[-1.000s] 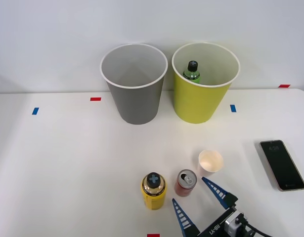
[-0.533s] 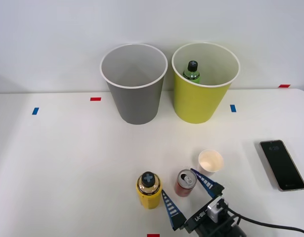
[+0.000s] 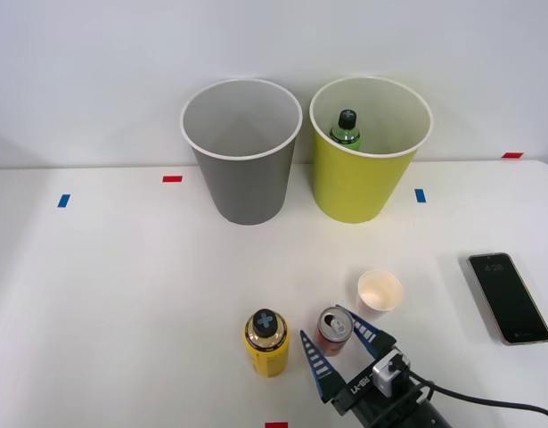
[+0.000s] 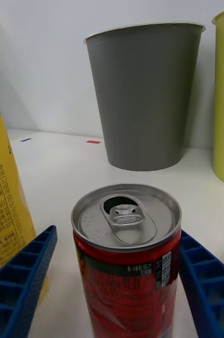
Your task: Put cans in the gray bin, plastic bottles in the light green bin
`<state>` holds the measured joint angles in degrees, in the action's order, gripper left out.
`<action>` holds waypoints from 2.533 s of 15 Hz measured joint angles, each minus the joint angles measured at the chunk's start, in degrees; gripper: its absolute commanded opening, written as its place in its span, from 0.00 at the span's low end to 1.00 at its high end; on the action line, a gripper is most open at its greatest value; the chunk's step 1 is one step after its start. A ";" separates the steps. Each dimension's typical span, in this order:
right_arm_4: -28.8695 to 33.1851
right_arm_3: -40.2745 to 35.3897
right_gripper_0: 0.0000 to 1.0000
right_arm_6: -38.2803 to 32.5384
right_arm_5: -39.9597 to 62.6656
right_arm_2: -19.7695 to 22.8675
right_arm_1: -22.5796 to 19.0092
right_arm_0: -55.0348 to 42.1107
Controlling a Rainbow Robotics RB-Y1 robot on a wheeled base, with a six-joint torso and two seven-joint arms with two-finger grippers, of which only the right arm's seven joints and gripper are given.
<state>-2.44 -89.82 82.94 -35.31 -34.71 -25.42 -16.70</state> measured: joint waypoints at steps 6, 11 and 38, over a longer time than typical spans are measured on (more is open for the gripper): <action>-0.01 0.00 0.00 0.10 -0.01 -0.01 2.39 0.06; -0.01 -0.30 0.00 -0.19 -0.01 0.21 5.79 3.79; -5.66 -22.20 0.00 -10.60 59.00 9.72 12.29 40.65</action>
<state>-8.10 -112.02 72.34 23.69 -24.99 -13.13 23.95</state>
